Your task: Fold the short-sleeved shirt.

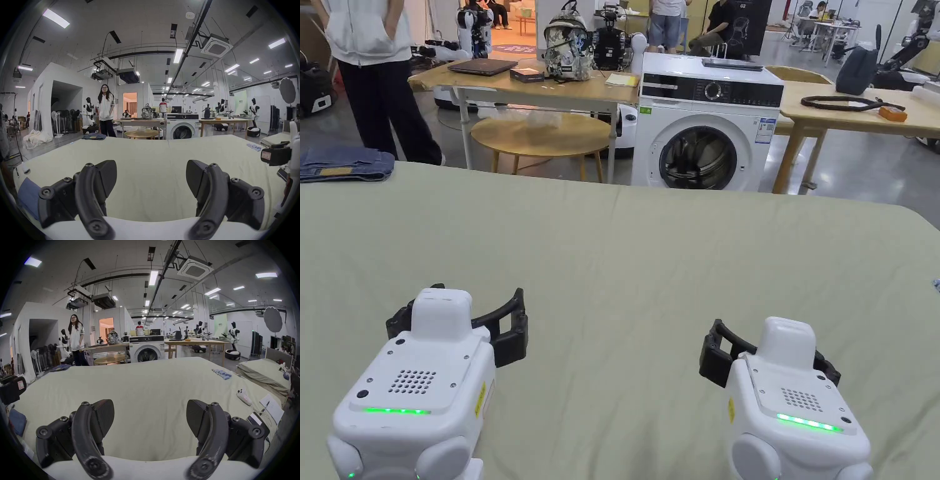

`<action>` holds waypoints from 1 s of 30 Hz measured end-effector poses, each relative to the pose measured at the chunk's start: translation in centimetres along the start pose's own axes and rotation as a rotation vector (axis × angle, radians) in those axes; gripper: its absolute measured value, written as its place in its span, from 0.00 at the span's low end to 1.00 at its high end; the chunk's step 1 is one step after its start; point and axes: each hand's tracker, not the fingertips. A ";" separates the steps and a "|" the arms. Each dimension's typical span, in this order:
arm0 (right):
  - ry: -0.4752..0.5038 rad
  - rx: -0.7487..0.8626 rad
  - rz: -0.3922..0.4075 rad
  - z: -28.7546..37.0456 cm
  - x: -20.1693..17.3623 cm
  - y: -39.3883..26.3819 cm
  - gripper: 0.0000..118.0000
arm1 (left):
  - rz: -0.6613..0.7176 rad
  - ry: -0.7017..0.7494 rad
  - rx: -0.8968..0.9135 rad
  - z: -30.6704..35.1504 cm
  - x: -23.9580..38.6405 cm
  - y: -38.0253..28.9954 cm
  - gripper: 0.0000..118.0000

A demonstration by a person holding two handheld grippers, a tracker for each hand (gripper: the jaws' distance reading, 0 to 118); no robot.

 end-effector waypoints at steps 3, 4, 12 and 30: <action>-0.007 -0.001 -0.009 0.1 0.1 0.1 0.79 | 0.002 0.009 -0.010 0.0 0.1 0.1 0.76; -0.005 -0.002 -0.016 0.1 0.2 0.1 0.79 | 0.005 0.009 -0.012 0.0 0.1 0.0 0.76; -0.016 -0.006 -0.016 0.2 0.5 0.2 0.79 | 0.037 0.018 -0.011 0.1 0.1 0.3 0.76; -0.022 0.041 -0.003 0.9 0.2 0.9 0.79 | 0.042 0.012 -0.023 0.4 0.0 0.4 0.76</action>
